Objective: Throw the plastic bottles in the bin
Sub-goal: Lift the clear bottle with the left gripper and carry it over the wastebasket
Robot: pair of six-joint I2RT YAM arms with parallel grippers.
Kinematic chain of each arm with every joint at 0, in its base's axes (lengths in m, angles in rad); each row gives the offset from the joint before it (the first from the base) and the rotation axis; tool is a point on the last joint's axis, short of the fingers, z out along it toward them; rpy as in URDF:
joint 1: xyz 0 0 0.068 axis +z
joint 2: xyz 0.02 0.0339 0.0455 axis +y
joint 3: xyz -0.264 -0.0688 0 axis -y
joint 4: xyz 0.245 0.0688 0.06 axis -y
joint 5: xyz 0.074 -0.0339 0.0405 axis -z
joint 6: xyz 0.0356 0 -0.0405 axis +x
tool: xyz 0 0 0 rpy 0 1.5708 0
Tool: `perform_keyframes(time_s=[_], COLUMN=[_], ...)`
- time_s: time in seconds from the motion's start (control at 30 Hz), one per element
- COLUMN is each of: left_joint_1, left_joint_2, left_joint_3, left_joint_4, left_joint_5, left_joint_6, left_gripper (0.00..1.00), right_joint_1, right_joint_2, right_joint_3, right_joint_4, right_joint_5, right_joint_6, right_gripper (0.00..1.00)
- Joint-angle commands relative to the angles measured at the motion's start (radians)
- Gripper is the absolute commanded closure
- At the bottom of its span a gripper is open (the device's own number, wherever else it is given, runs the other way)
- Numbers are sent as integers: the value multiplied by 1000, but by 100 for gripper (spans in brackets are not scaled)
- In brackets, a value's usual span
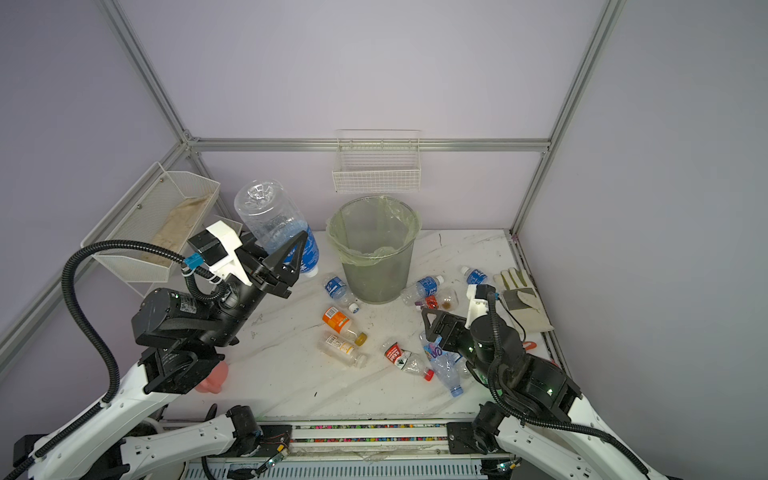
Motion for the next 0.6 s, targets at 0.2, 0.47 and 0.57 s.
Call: perform_keyframes(time_s=[0.2,0.47,0.57], left_joint_1=[34,134,174], left_joint_2=[126,314,418], left_joint_3=[42,144,241], left_joint_4=[70,71,33], left_joint_5=[29,104,141], left_joint_6=[-28,-129,-143], left_gripper=[62,62,62], right_joint_1=[-5,-4,-5], right_joint_2=[-13,-22,-20], right_joint_3=[2,10,18], right_joint_4=[8,2,1], right_joint_5=[4,4,-1], right_joint_6=[14,4,2], right_gripper=[8,8,8])
